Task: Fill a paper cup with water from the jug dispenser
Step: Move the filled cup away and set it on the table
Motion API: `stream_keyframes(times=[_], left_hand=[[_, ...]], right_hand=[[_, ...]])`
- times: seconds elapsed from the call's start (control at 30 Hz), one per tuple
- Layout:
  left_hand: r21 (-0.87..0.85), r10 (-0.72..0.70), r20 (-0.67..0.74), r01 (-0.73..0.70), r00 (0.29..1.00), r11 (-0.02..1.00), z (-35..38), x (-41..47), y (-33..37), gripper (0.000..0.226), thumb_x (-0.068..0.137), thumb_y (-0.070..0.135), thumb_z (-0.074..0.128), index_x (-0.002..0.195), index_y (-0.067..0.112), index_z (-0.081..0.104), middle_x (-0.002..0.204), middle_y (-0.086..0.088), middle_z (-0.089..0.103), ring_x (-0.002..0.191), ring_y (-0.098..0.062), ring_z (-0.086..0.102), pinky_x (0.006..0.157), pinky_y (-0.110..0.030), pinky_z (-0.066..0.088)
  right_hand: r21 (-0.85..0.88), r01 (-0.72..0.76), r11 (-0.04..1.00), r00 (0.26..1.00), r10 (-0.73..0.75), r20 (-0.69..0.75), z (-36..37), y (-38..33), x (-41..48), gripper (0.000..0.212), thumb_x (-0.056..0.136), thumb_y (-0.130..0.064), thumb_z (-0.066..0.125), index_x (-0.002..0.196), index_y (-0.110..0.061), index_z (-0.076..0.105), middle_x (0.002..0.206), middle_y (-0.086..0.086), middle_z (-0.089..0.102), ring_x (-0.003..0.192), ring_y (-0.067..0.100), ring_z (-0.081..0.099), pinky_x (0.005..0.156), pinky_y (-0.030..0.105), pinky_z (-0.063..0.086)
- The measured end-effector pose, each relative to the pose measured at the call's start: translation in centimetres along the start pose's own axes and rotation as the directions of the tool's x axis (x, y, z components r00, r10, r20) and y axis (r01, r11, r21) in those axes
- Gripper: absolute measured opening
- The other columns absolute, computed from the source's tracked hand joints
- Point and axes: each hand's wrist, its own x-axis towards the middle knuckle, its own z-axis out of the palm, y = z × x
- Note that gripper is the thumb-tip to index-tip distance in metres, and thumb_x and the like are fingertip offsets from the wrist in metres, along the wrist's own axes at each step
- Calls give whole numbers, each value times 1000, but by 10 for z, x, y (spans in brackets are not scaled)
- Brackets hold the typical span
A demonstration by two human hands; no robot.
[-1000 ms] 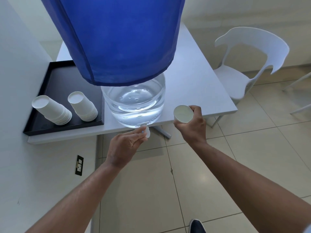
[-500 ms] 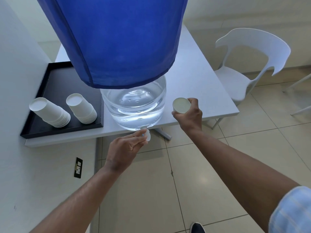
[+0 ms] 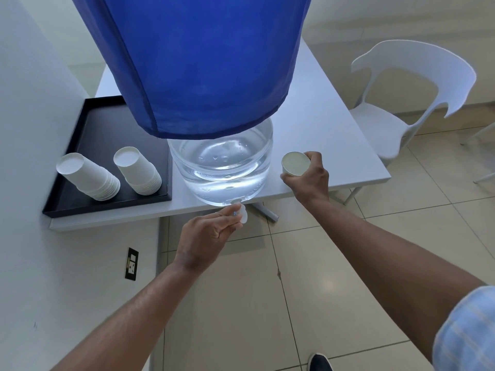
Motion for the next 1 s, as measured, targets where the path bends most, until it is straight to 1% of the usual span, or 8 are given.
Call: stream_keyframes(times=[0.13, 0.33, 0.47, 0.53, 0.7, 0.9, 1.0], left_hand=[[8, 7, 0, -7, 1000, 1000, 0, 0, 0, 24, 95, 22, 86, 118, 29, 85, 136, 28, 67, 121, -1, 73, 97, -38, 66], [3, -4, -14, 4, 1000, 1000, 0, -1, 3, 24, 95, 22, 86, 117, 30, 85, 136, 24, 69, 121, -1, 73, 97, -38, 66], [19, -5, -16, 5, 1000, 1000, -1, 0, 4, 22, 94, 21, 86, 116, 27, 86, 135, 20, 72, 119, -5, 75, 95, -40, 67], [23, -9, -16, 9, 1000, 1000, -1, 1, 5, 22, 94, 21, 86, 116, 27, 86, 135, 19, 73, 119, -6, 76, 94, -40, 67], [9, -19, -7, 19, 1000, 1000, -2, 0, 5, 23, 95, 22, 85, 117, 29, 85, 136, 21, 72, 122, -5, 74, 97, -40, 66], [24, -30, -6, 30, 1000, 999, -3, 2, 8, 23, 95, 23, 86, 117, 29, 85, 135, 21, 72, 121, -5, 74, 97, -39, 66], [52, -16, -1, 16, 1000, 999, -7, 3, 11, 23, 95, 23, 86, 117, 31, 85, 134, 20, 73, 123, -4, 73, 97, -37, 66]], right_hand=[[-1, -13, 1000, 1000, 13, 10, 0, 1, 2, 75, 74, -28, 91, 134, -15, 48, 107, -2, 60, 96, 23, 59, 79, 27, 47], [0, -40, 999, 999, 40, 17, 4, 6, 3, 74, 73, -29, 91, 132, -16, 48, 107, 0, 61, 96, 24, 59, 78, 27, 45], [15, -61, 998, 998, 61, 10, 5, 9, 4, 74, 71, -30, 90, 131, -17, 49, 107, -1, 62, 96, 24, 60, 78, 27, 45], [12, -65, 998, 998, 65, 25, 5, 11, 5, 78, 71, -30, 90, 135, -18, 47, 109, -1, 61, 98, 23, 59, 79, 27, 45], [-14, -104, 995, 989, 105, 108, 3, 14, 8, 97, 73, -31, 93, 149, -23, 35, 118, -1, 51, 108, 20, 50, 85, 30, 44], [-25, -119, 993, 984, 121, 128, 1, 16, 7, 104, 70, -34, 95, 150, -24, 31, 119, -1, 50, 110, 20, 48, 85, 31, 43], [-20, -118, 993, 982, 120, 144, 0, 15, 6, 105, 69, -36, 95, 150, -25, 30, 124, 2, 51, 114, 21, 47, 87, 32, 44]])
